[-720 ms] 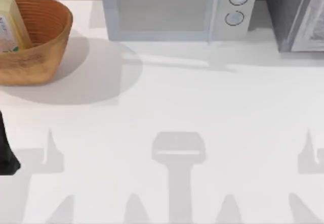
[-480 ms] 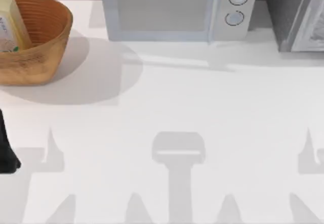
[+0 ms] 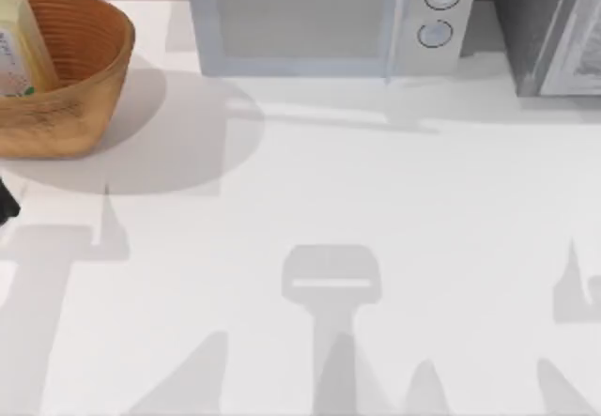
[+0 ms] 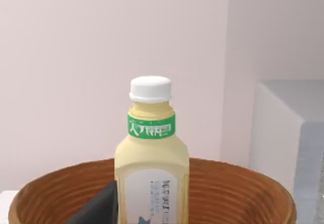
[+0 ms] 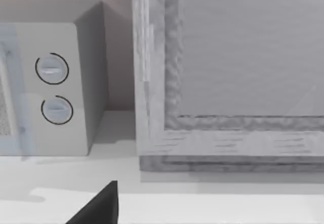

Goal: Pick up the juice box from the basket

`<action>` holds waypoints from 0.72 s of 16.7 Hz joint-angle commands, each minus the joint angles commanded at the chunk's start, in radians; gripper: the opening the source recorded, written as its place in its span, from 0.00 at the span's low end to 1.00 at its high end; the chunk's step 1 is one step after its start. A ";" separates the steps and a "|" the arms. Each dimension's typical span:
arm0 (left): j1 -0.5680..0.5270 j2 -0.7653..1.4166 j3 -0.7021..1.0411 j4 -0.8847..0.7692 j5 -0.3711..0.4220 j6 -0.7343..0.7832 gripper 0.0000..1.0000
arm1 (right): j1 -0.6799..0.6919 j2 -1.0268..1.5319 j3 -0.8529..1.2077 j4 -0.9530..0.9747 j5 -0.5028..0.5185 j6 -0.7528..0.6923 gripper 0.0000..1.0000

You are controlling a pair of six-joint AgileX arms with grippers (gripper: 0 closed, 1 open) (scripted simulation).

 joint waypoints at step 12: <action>0.059 1.093 0.353 0.713 0.068 0.001 1.00 | 0.000 0.000 0.000 0.000 0.000 0.000 1.00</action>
